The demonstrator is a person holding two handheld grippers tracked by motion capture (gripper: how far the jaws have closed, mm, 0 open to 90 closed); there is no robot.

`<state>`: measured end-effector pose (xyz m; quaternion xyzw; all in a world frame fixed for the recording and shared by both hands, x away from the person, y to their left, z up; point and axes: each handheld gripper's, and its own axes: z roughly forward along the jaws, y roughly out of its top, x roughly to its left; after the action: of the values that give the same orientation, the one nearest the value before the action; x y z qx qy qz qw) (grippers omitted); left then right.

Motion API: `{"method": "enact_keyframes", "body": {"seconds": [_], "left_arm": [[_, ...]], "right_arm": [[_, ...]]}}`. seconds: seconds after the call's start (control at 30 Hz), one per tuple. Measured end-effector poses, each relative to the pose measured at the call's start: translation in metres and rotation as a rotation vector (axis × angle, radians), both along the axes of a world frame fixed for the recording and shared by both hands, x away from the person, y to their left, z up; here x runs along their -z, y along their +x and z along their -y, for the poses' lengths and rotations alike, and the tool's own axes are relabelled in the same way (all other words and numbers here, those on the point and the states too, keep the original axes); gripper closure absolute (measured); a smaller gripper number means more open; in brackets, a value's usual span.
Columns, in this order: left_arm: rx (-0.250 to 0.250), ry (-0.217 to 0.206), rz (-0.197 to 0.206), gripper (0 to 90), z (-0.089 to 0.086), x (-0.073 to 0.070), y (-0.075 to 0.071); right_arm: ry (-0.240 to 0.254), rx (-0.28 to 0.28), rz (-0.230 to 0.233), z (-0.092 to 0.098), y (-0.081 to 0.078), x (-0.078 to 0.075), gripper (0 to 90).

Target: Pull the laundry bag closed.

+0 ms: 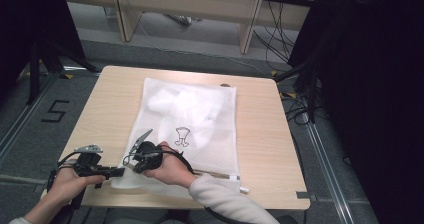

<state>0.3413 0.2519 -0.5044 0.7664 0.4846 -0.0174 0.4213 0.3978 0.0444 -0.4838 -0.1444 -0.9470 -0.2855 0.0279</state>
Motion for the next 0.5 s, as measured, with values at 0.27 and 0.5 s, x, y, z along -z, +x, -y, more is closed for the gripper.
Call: {"method": "enact_keyframes", "body": {"seconds": [0.27,0.5], "left_arm": [[0.004,0.002,0.002,86.3,-0.0012,-0.0006,-0.0001],[0.002,0.007,0.003,86.3,-0.0019,-0.0008,-0.0001]], "right_arm": [[0.001,0.003,0.006,0.0019,0.0002,0.0012,82.2],[-0.007,0.002,0.004,0.0034,0.0002,0.0017,82.2]]}}
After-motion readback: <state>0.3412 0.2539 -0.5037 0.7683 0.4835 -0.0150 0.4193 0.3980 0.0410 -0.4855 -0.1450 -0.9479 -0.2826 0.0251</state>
